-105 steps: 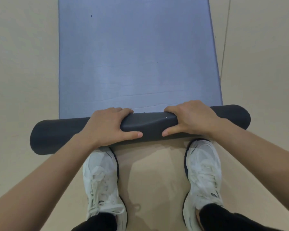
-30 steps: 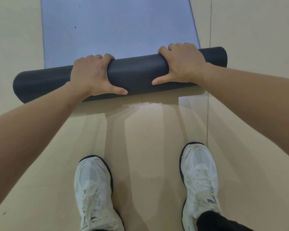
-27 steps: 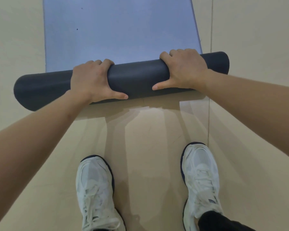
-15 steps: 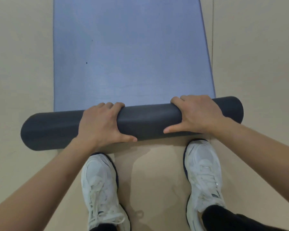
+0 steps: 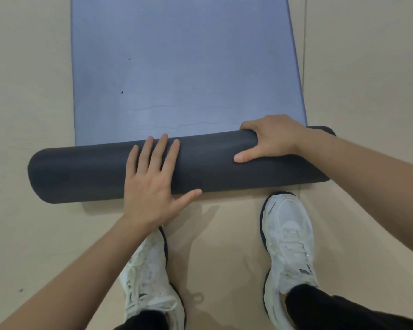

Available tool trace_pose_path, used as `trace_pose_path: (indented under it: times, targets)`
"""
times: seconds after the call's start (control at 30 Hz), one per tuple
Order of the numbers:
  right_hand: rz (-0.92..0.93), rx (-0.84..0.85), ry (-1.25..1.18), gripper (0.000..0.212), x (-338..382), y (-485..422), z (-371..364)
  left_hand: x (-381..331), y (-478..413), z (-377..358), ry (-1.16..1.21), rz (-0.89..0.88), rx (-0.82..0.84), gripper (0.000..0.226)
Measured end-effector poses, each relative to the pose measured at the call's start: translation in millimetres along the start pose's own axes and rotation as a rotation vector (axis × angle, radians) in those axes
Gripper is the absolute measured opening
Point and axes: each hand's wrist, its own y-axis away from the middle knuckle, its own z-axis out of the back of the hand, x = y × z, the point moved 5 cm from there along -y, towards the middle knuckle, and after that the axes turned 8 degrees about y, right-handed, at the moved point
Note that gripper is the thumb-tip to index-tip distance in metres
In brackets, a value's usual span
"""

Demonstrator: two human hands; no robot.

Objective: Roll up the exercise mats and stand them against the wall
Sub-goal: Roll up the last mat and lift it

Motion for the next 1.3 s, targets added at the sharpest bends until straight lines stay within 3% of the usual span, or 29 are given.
trace_pose_path:
  times: [0.1,0.17,0.33,0.4,0.6,0.73,0.8,0.87,0.93,1.13,1.3]
  targets:
    - [-0.058,-0.034,-0.007,0.087,-6.6,-7.7,3.5,7.9,-18.7,-2.6,-0.026,-0.009,0.007,0.105]
    - [-0.119,-0.145,0.043,0.096,-8.0,-4.4,7.0,12.4,-32.1,-3.9,-0.023,-0.012,0.029,0.104]
    - [-0.083,-0.676,0.101,0.079,22.1,34.8,-4.5,27.2,-74.7,1.2,0.023,0.007,0.174,0.104]
    - [-0.051,-0.807,0.165,0.077,38.2,47.8,-21.6,34.6,-96.4,3.5,0.046,0.019,0.264,0.103]
    - [-0.076,-0.699,0.389,0.102,38.4,38.8,-43.3,42.6,-121.4,2.3,0.088,0.061,0.376,0.103]
    - [-0.018,-0.817,0.419,0.096,30.0,27.7,-29.2,34.1,-118.2,13.9,0.055,-0.021,0.094,0.074]
    - [-0.007,-0.825,0.417,0.095,25.2,22.5,-18.3,25.9,-104.9,19.8,0.076,-0.062,-0.09,0.054]
    - [-0.003,-0.802,0.416,0.095,20.0,16.4,-4.9,16.3,-88.5,21.6,0.067,-0.112,-0.219,0.048]
    - [0.003,-0.753,0.409,0.096,15.1,9.0,10.3,11.3,-75.8,17.7,0.025,-0.138,-0.249,0.058]
    - [0.024,-0.6,0.383,0.093,4.1,-13.8,50.2,25.6,-80.9,6.2,-0.131,-0.064,-0.097,0.094]
    - [0.022,-0.453,0.341,0.096,-3.1,-37.1,83.2,33.7,-118.4,17.9,-0.108,-0.016,-0.011,0.115]
